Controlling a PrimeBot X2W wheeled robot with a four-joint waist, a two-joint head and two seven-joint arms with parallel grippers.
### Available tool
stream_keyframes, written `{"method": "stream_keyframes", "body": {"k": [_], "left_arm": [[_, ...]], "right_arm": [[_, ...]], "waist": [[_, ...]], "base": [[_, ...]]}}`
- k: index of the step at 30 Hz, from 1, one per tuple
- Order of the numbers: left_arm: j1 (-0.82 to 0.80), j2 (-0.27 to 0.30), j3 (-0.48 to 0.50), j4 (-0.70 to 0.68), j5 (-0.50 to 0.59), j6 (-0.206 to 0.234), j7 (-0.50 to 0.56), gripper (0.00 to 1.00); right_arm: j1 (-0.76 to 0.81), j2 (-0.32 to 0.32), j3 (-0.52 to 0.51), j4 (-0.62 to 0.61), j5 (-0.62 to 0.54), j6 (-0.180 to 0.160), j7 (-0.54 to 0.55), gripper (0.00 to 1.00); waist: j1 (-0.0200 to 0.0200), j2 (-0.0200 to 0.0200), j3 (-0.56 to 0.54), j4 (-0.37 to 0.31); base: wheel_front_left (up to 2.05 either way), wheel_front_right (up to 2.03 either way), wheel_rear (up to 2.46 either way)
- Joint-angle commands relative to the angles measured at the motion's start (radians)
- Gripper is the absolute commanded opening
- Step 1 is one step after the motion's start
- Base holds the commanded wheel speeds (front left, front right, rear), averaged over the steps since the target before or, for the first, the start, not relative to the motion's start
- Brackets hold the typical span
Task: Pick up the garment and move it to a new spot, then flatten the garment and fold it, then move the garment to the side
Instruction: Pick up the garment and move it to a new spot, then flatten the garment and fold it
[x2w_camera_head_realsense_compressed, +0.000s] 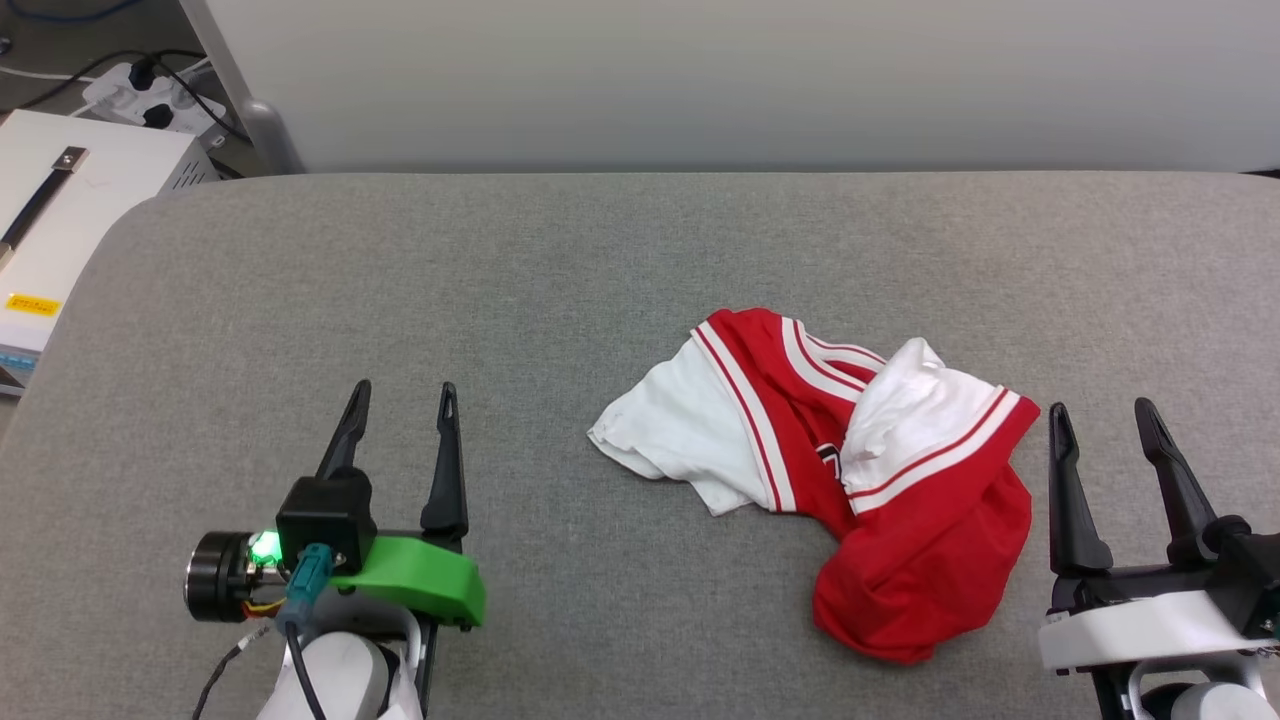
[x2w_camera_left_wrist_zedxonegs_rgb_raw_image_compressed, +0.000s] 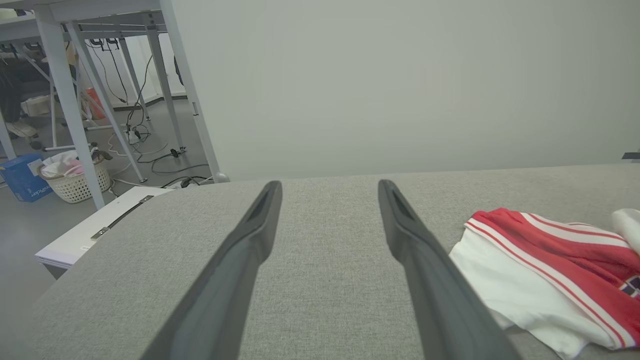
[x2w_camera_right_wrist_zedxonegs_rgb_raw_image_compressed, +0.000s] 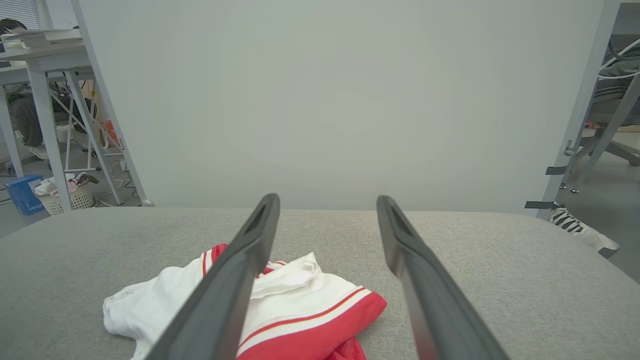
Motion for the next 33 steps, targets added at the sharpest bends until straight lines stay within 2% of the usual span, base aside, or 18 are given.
{"method": "stream_keyframes", "body": {"k": [1,16,33], "left_arm": [[0.03,-0.014,0.019,-0.007,0.019,-0.013,-0.006,1.0],[0.196,-0.167,0.233,-0.016,0.16,-0.171,-0.006,1.0],[0.205,-0.224,0.307,0.012,0.228,-0.241,-0.006,1.0]], "right_arm": [[0.016,-0.001,-0.001,0.006,-0.008,-0.001,-0.002,1.0],[0.08,-0.001,0.007,0.045,-0.018,-0.001,-0.002,1.0],[0.064,-0.001,0.001,0.053,-0.02,-0.001,-0.002,1.0]], "waist": [[0.0,-0.0001,-0.013,0.003],[0.0,-0.0001,-0.065,0.019],[0.0,-0.0001,-0.065,0.027]], "base": [[0.0,0.0,0.0],[0.0,0.0,0.0],[0.0,0.0,0.0]]}}
